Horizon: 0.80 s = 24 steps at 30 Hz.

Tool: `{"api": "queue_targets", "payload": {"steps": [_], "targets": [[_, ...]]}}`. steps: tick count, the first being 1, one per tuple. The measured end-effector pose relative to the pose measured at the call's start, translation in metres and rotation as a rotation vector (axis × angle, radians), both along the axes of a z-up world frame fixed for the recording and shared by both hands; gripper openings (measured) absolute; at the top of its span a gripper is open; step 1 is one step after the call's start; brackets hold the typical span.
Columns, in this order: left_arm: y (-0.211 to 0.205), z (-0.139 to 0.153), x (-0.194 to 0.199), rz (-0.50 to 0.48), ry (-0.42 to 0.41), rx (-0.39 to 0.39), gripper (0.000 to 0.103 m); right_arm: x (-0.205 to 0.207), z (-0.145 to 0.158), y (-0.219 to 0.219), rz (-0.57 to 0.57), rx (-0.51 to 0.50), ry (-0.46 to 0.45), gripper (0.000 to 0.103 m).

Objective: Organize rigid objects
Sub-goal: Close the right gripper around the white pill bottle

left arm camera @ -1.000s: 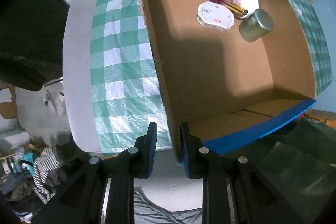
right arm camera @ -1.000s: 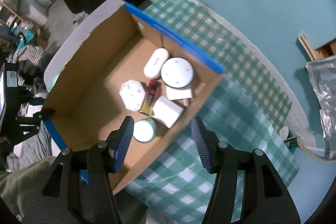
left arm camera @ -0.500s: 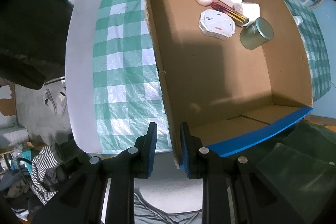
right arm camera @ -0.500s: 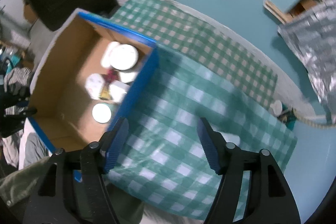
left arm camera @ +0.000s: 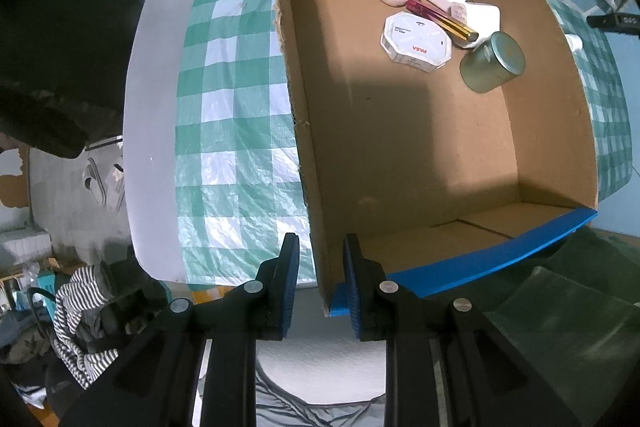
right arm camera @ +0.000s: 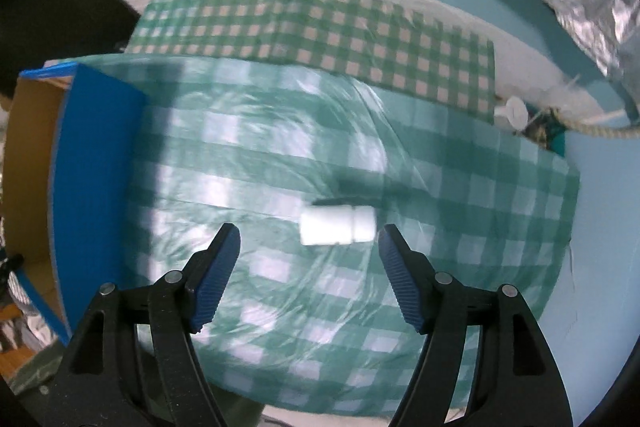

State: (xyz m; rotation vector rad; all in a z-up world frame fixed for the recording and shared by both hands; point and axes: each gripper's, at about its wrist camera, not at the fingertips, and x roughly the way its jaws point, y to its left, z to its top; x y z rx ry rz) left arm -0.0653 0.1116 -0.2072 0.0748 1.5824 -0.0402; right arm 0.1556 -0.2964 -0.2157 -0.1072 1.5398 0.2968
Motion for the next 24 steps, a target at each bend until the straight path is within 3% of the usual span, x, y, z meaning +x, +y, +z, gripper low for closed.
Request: {"api": "queue_targets", "payload": {"steps": [7,22,24], "targets": [[-0.003,-0.001,0.0,0.011,0.006,0.011,0.022,0.002,-0.04,-0.01,0.014,-0.023,0.01,0.071],[-0.007,-0.002,-0.003,0.034,0.008,0.015,0.022,0.004,-0.076,-0.01,0.014,-0.036,0.027,0.071],[-0.007,-0.002,-0.002,0.035,0.009,0.017,0.022,0.003,-0.078,-0.008,0.018,-0.038,0.024,0.064]]}}
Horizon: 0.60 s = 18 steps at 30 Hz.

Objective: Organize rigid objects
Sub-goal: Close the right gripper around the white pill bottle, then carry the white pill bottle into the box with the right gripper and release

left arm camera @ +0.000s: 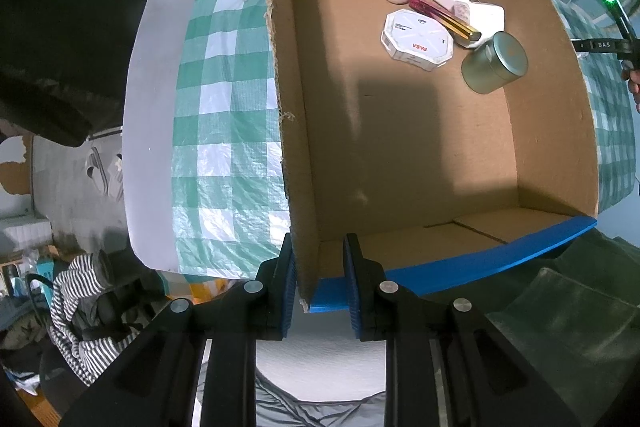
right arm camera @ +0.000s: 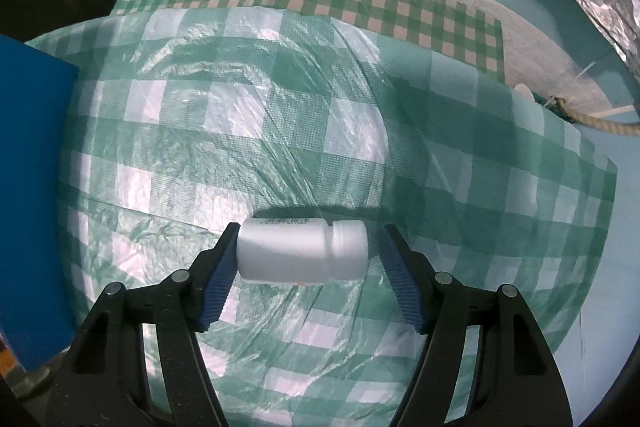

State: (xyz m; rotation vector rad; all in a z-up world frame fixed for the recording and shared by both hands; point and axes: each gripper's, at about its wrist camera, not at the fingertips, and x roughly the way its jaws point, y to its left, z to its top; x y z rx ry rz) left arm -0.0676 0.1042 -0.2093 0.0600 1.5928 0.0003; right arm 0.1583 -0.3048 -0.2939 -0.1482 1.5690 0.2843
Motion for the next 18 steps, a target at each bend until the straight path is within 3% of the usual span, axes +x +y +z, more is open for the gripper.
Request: {"api": "queue_targets", "payload": {"steps": [1,10,18], "targets": [[0.0,0.0,0.0,0.001,-0.001,-0.002,0.022,-0.001,-0.001,0.0,0.0,0.0,0.005,0.06],[0.001,-0.001,0.001,0.003,-0.004,-0.003,0.022,-0.005,0.001,0.01,0.038,-0.045,0.026,0.058],[0.001,0.001,0.003,-0.002,-0.008,-0.009,0.022,-0.01,0.031,0.03,0.08,-0.028,0.024,0.058]]}}
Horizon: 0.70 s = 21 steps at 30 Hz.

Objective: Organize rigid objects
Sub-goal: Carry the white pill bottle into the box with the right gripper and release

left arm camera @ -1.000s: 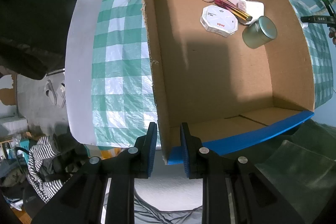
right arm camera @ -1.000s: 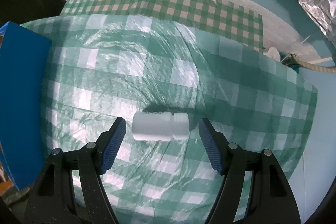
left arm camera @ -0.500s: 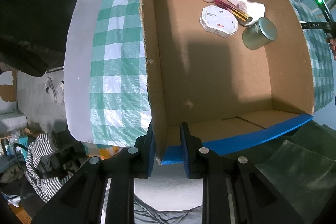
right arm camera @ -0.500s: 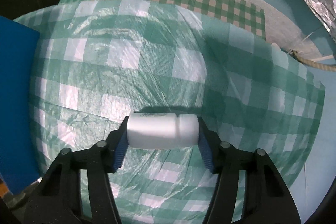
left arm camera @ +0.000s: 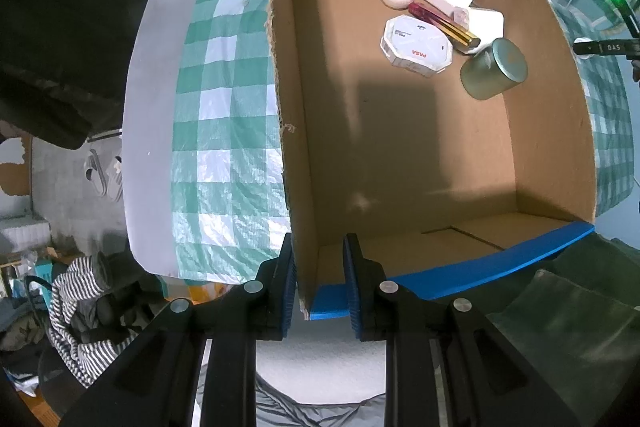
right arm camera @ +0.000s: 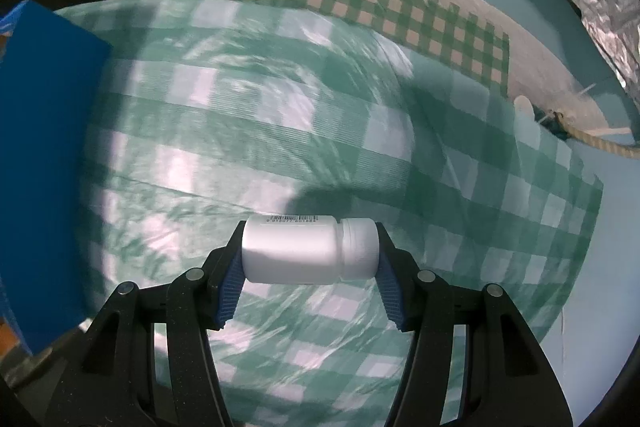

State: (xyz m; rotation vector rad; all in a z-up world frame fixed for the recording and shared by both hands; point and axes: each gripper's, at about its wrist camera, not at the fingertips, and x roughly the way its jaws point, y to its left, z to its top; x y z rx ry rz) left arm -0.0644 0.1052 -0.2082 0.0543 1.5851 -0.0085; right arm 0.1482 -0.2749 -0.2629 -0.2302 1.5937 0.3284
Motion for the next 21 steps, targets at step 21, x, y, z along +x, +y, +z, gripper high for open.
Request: {"api": "queue_targets", "payload": {"steps": [21], "targets": [[0.003,0.0,0.001,-0.025,-0.005,-0.01,0.022,-0.016,0.096,0.101,0.211,0.08,-0.063,0.058]]}}
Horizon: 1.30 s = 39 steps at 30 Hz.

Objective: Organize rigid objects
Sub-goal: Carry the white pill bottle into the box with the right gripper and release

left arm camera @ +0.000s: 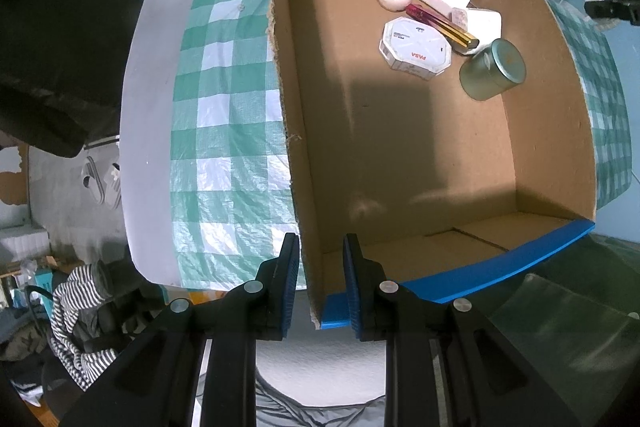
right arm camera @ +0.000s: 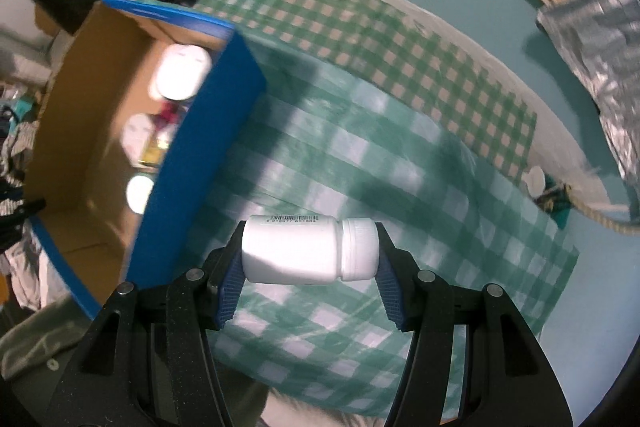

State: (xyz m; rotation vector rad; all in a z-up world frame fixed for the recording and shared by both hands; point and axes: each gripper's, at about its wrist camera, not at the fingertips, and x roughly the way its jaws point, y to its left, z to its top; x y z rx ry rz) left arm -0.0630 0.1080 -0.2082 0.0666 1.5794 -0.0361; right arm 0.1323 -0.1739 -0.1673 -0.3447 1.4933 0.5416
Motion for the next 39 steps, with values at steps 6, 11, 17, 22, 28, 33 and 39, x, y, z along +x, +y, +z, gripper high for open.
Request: {"api": "queue_targets", "payload": {"steps": [6,11,17,22,28,33,39], "targets": [[0.003,0.001,0.0,-0.008,-0.002,0.002,0.022,-0.005,0.015,0.041,0.082,0.029,-0.014,0.058],[0.008,0.002,0.0,-0.01,-0.003,0.006,0.022,-0.009,0.017,0.074,0.146,0.034,-0.021,0.058],[0.011,0.001,0.0,-0.011,0.0,0.003,0.022,-0.014,0.016,0.109,0.213,0.023,-0.03,0.058],[0.013,0.0,0.0,-0.017,0.002,-0.002,0.022,-0.017,0.005,0.136,0.257,0.012,-0.028,0.058],[0.014,0.0,-0.001,-0.018,0.003,-0.006,0.022,-0.018,-0.016,0.155,0.277,-0.022,-0.012,0.058],[0.011,-0.001,-0.001,-0.026,0.003,-0.005,0.022,-0.021,-0.027,0.159,0.287,-0.046,-0.002,0.058],[0.011,-0.001,0.0,-0.035,0.003,-0.006,0.022,-0.023,-0.026,0.16,0.288,-0.043,-0.02,0.059]]}}
